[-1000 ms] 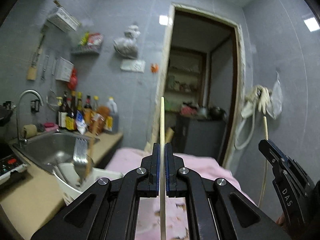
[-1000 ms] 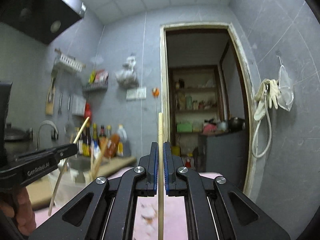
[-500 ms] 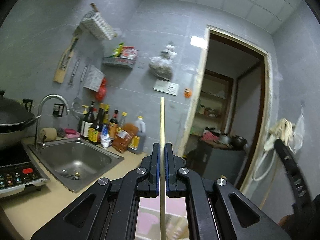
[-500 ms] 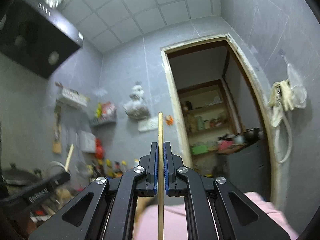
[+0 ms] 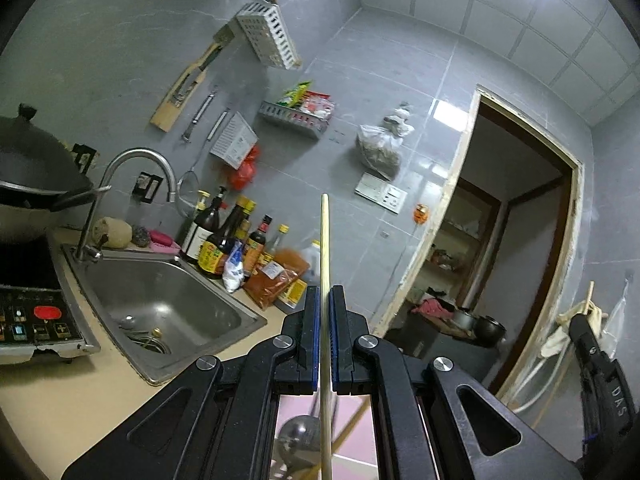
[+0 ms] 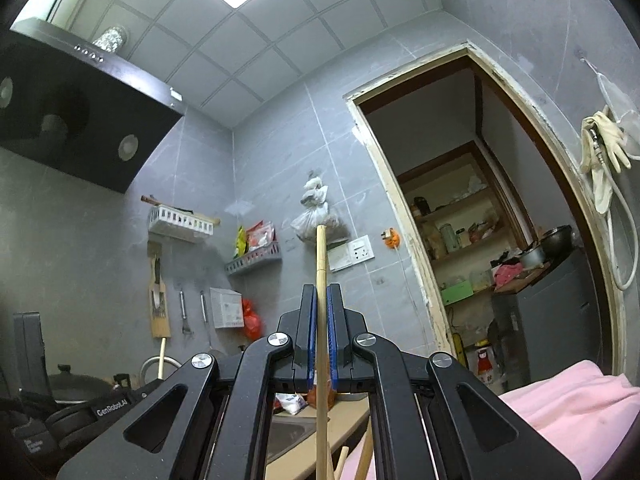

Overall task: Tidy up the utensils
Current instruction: 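Carry the chopstick with the left tool while the right tool carries its chopstick to the caddy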

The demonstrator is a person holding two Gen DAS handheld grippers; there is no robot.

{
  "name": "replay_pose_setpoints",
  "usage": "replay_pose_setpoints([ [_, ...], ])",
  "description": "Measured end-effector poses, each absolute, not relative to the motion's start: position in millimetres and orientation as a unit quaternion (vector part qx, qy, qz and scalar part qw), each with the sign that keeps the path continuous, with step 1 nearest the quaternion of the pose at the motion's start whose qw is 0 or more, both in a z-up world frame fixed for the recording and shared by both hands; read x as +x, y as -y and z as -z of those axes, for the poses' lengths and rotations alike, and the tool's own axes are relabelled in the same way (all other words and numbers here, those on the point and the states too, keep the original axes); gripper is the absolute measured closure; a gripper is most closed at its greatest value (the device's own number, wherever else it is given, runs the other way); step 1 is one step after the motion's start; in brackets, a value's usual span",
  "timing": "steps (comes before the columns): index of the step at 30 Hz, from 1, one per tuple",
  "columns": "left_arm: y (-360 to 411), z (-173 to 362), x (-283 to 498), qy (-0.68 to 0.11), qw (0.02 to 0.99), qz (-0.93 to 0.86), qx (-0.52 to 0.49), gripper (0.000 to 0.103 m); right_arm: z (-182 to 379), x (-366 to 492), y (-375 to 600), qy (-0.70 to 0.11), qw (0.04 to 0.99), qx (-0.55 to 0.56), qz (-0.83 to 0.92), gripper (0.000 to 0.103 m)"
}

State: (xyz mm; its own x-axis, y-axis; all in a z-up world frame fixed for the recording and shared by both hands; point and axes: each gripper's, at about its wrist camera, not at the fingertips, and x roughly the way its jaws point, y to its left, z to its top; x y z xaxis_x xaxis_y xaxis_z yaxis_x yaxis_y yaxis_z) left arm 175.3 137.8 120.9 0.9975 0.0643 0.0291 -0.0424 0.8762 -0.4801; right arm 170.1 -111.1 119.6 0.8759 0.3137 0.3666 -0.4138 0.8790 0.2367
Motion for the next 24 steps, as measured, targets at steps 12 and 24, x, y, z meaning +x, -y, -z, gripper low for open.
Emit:
replay_pose_setpoints([
  [12,-128,-98,177,0.048,0.968,-0.068,-0.235,0.101,-95,183,88,0.151,0.964,0.124,-0.179,0.1],
  [24,-101,-84,180,0.038,0.981,-0.093,-0.169,0.101,-80,189,79,0.13,0.97,0.098,-0.182,0.1],
])
